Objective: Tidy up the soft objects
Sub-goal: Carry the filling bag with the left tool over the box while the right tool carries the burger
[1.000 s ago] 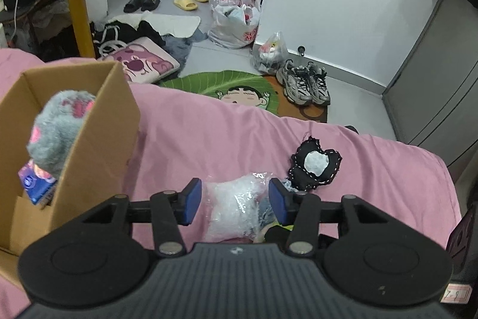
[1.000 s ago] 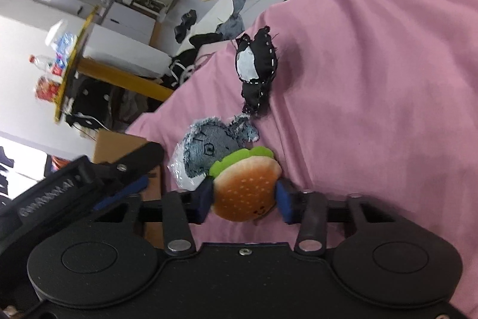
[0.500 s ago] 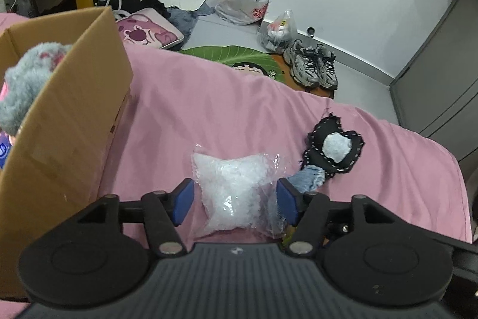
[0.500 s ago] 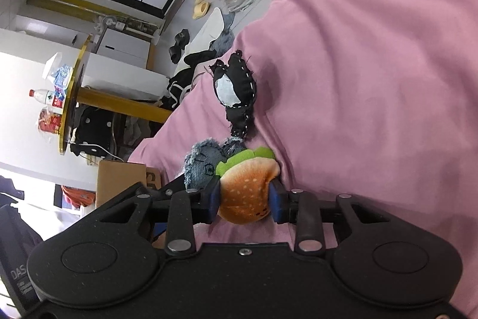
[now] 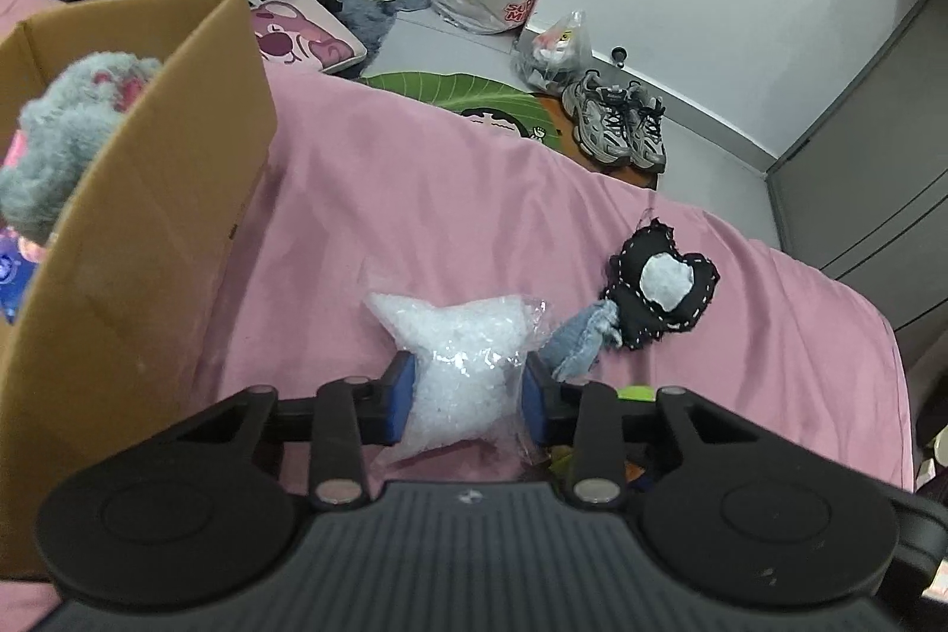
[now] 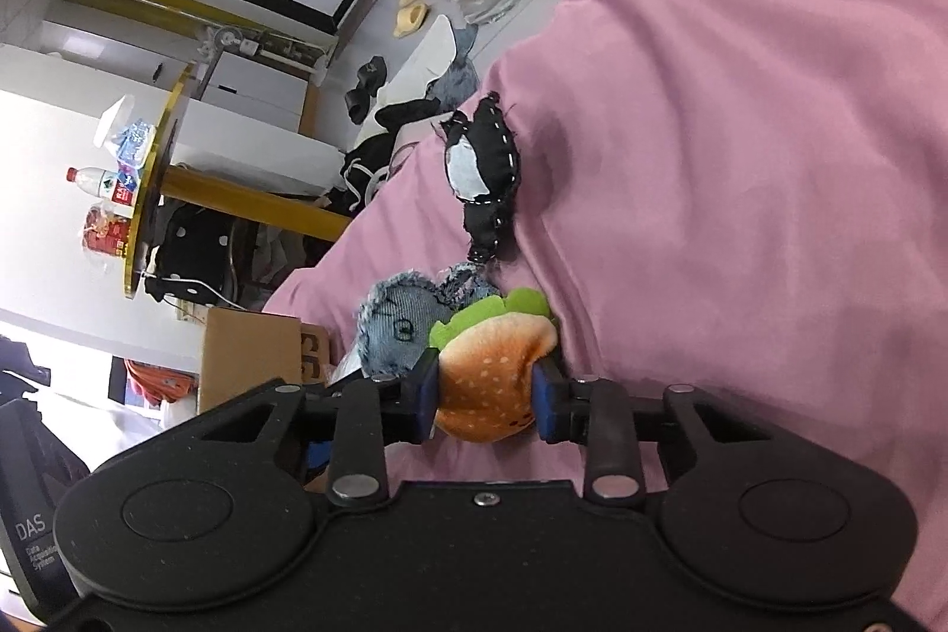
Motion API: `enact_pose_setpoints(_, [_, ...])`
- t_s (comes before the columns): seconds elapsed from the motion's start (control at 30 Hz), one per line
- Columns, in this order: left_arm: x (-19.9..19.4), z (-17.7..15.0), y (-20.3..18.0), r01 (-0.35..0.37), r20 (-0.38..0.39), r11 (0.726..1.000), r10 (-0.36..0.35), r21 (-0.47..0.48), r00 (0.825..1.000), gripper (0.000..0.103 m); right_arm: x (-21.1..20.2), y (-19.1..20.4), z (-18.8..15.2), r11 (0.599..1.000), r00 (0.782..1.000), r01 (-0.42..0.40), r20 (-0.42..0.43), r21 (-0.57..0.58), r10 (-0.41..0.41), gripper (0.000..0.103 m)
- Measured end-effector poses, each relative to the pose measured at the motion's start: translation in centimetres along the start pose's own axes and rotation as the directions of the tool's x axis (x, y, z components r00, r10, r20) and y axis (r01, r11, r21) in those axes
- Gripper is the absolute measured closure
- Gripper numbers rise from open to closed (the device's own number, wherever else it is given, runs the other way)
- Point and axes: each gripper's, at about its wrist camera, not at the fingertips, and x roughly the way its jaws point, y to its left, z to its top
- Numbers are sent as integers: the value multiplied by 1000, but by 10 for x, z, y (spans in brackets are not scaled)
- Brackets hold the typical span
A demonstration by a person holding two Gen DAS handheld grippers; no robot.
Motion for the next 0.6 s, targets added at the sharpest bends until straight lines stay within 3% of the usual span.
enact_pose_setpoints(0.6, [-70,-12,10,31,80,999,-33,25,996,68,-63,27,-21,996,989,28,145,-90,-15,72])
